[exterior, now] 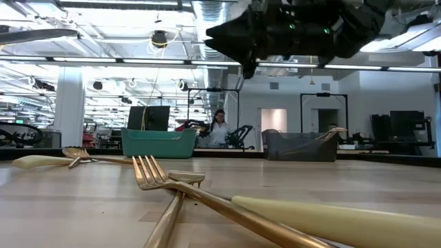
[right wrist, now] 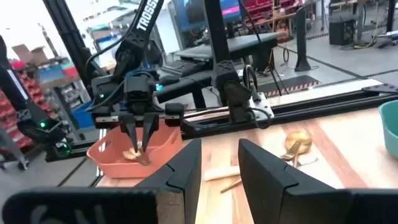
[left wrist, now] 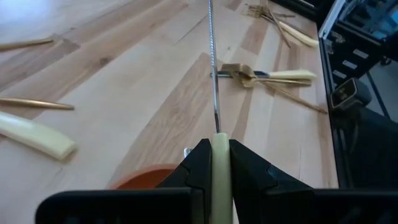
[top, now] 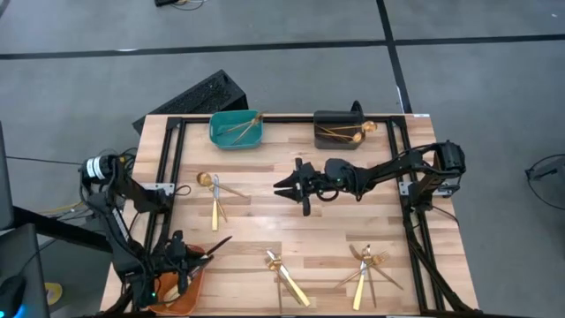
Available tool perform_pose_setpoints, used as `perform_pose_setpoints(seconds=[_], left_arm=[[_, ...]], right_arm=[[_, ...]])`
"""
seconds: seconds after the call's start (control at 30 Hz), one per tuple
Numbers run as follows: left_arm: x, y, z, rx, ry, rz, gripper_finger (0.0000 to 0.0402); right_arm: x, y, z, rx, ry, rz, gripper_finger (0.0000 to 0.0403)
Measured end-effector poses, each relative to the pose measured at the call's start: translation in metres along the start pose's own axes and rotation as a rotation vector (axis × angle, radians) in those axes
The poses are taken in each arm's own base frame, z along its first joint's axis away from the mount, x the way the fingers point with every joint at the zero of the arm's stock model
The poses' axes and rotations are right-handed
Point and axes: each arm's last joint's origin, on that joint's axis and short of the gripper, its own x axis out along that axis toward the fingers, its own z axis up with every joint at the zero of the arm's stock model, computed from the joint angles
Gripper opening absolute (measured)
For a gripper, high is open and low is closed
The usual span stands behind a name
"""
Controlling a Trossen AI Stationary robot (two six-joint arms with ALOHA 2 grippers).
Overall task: Sort silverware by color (type)
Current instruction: Put the yellow table knife into the orange bin
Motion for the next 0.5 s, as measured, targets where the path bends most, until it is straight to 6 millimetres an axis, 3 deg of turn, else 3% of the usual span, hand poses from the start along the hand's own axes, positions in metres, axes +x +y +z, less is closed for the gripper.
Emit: perform_pose_setpoints(seconds=[0.17,0.5], left_arm=[[-0.002,-0.001,-0.003,0.012,0.009,-0.003,0.0027],[-0.006,-0.009,0.002,0.025,0.022,-0.018,0.0027]], right_arm=[[0.012,0.009,0.007,-0.011,0.064,0.009,0.0133],[0.017,0.029,0.001,-0.051,0.164,0.052,0.0131]])
